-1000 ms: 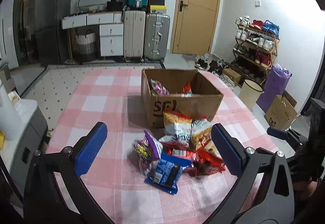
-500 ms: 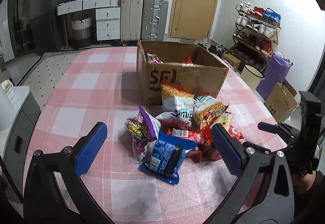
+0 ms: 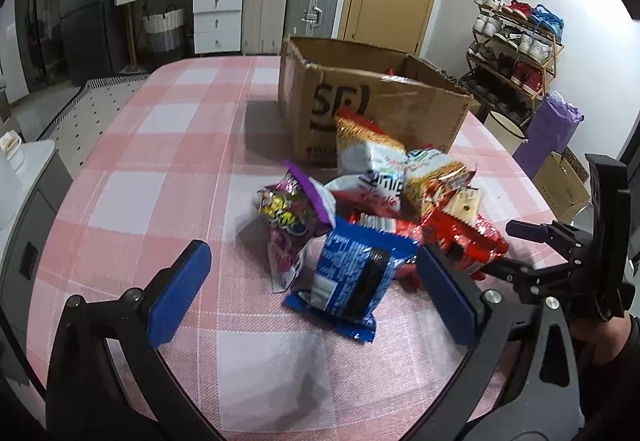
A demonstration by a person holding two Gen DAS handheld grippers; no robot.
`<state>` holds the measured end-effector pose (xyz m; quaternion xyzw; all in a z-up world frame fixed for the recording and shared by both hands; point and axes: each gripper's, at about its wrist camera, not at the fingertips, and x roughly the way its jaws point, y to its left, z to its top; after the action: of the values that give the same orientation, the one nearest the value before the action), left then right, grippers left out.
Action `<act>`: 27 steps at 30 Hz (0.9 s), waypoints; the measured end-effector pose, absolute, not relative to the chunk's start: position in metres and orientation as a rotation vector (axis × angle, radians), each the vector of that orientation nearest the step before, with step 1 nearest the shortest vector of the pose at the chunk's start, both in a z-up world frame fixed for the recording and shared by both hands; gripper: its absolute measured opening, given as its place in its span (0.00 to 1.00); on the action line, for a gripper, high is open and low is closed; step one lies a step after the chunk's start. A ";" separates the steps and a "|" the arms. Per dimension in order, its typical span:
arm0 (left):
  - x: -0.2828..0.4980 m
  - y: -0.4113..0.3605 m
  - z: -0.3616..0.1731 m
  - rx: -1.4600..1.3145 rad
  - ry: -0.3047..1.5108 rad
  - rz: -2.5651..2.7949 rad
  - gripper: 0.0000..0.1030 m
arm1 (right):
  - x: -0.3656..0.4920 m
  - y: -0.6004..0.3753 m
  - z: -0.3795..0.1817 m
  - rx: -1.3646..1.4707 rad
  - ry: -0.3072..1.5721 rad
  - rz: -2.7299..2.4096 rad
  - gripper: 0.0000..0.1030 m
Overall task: Organize snacks
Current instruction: 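Move both grippers back toward the remaining snack pile, then grasp the red-and-white balloon glue bag with the right gripper while the left gripper grasps the blue biscuit pack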
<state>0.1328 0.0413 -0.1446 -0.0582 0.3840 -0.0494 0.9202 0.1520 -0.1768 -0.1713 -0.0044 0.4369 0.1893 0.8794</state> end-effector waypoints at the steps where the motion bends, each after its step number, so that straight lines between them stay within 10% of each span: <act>1: 0.134 0.042 -0.147 -0.124 0.793 -0.100 0.99 | 0.154 -0.176 -0.173 -0.010 0.920 0.394 0.83; 14: 0.129 0.050 -0.155 -0.148 0.811 -0.098 0.99 | 0.166 -0.159 -0.180 -0.090 0.954 0.394 0.80; 19: 0.126 0.051 -0.159 -0.149 0.824 -0.101 0.99 | 0.163 -0.153 -0.179 -0.107 0.937 0.436 0.48; 27: 0.124 0.050 -0.162 -0.146 0.841 -0.104 0.99 | 0.158 -0.164 -0.177 -0.017 0.935 0.462 0.42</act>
<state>0.1238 0.0495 -0.1621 -0.0708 0.4079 -0.0506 0.9089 0.1584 -0.1642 -0.1773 -0.0081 0.4465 0.2208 0.8671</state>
